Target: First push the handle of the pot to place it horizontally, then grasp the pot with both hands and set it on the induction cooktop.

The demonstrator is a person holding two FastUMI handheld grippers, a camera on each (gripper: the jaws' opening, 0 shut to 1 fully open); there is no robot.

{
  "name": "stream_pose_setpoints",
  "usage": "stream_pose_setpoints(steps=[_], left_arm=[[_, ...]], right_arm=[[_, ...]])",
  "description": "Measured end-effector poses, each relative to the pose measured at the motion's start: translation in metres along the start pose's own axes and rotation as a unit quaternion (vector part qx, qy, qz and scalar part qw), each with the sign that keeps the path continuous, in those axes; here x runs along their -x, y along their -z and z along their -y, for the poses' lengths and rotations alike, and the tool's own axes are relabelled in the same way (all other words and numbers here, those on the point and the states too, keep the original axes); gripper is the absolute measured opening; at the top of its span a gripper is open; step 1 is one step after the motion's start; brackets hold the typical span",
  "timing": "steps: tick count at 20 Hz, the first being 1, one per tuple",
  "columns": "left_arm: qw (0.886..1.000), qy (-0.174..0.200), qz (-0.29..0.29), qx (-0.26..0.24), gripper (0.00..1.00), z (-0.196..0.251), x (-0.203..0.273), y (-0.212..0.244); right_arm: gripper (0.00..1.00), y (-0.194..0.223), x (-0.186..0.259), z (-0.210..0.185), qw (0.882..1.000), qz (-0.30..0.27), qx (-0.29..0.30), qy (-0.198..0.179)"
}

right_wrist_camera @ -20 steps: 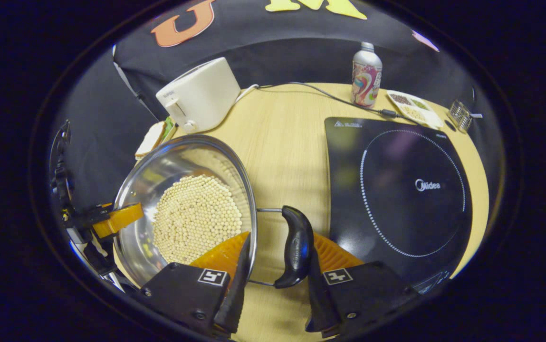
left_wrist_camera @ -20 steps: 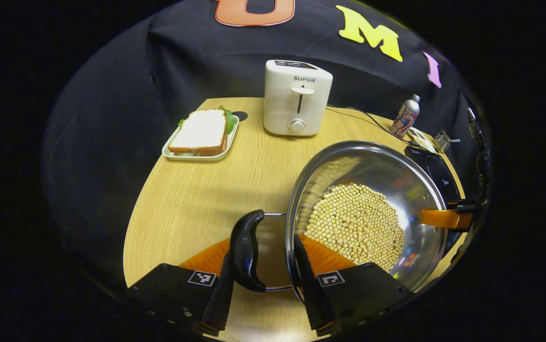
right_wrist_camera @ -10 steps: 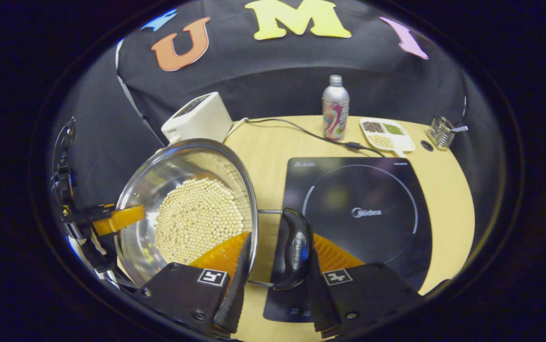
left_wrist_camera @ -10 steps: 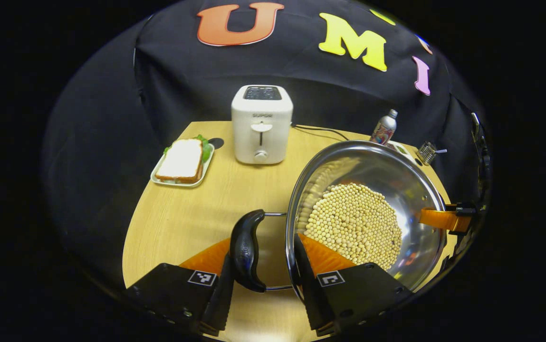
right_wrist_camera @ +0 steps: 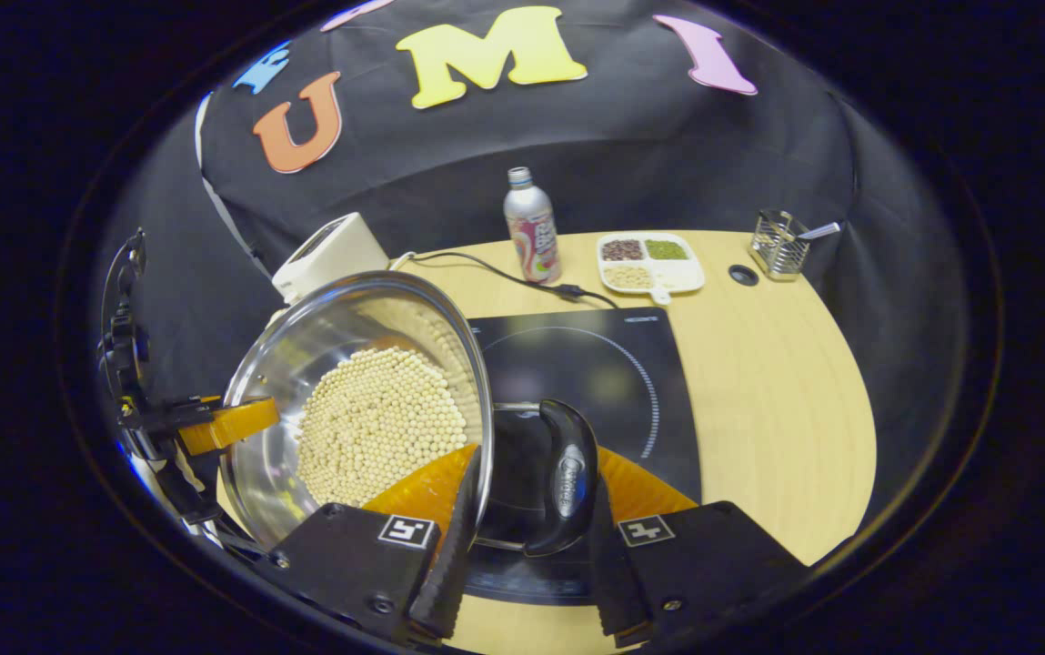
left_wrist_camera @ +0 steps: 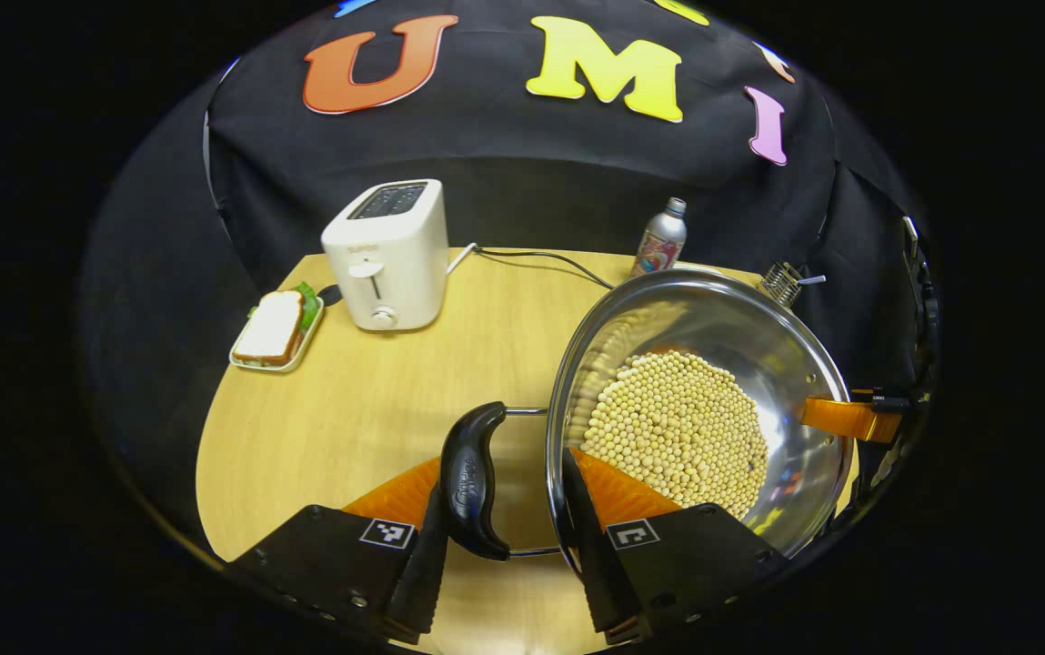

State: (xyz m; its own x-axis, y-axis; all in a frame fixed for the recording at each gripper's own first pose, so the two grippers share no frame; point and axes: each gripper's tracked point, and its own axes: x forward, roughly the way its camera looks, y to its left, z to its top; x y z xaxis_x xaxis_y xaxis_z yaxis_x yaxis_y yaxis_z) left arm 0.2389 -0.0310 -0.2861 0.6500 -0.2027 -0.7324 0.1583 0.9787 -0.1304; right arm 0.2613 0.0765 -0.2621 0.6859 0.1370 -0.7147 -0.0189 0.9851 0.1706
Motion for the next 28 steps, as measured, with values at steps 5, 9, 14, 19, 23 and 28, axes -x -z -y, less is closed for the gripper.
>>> stream_pose_setpoints(steps=[5, 9, 14, 19, 23, 28], left_arm=[[1.000, 0.006, -0.007, 0.001, 0.61, 0.055, -0.016, 0.000], [1.000, 0.007, -0.012, 0.003, 0.61, 0.088, -0.030, 0.000], [1.000, 0.002, -0.015, 0.002, 0.62, 0.108, -0.044, -0.001], [1.000, -0.004, -0.020, 0.003, 0.62, 0.110, -0.054, -0.001], [1.000, -0.006, -0.026, 0.007, 0.62, 0.107, -0.064, 0.000], [0.999, -0.004, -0.038, 0.009, 0.61, 0.107, -0.076, 0.006]], right_arm=[[0.57, -0.008, 0.006, 0.060, 1.000, -0.003, -0.005, 0.007], [0.57, -0.014, 0.004, 0.095, 1.000, -0.009, -0.007, 0.011], [0.57, -0.020, -0.002, 0.118, 1.000, -0.015, -0.011, 0.012], [0.57, -0.023, -0.012, 0.124, 1.000, -0.021, -0.011, 0.011], [0.59, -0.026, -0.021, 0.124, 1.000, -0.026, -0.010, 0.013], [0.58, -0.020, -0.031, 0.127, 0.999, -0.040, -0.014, 0.019]])
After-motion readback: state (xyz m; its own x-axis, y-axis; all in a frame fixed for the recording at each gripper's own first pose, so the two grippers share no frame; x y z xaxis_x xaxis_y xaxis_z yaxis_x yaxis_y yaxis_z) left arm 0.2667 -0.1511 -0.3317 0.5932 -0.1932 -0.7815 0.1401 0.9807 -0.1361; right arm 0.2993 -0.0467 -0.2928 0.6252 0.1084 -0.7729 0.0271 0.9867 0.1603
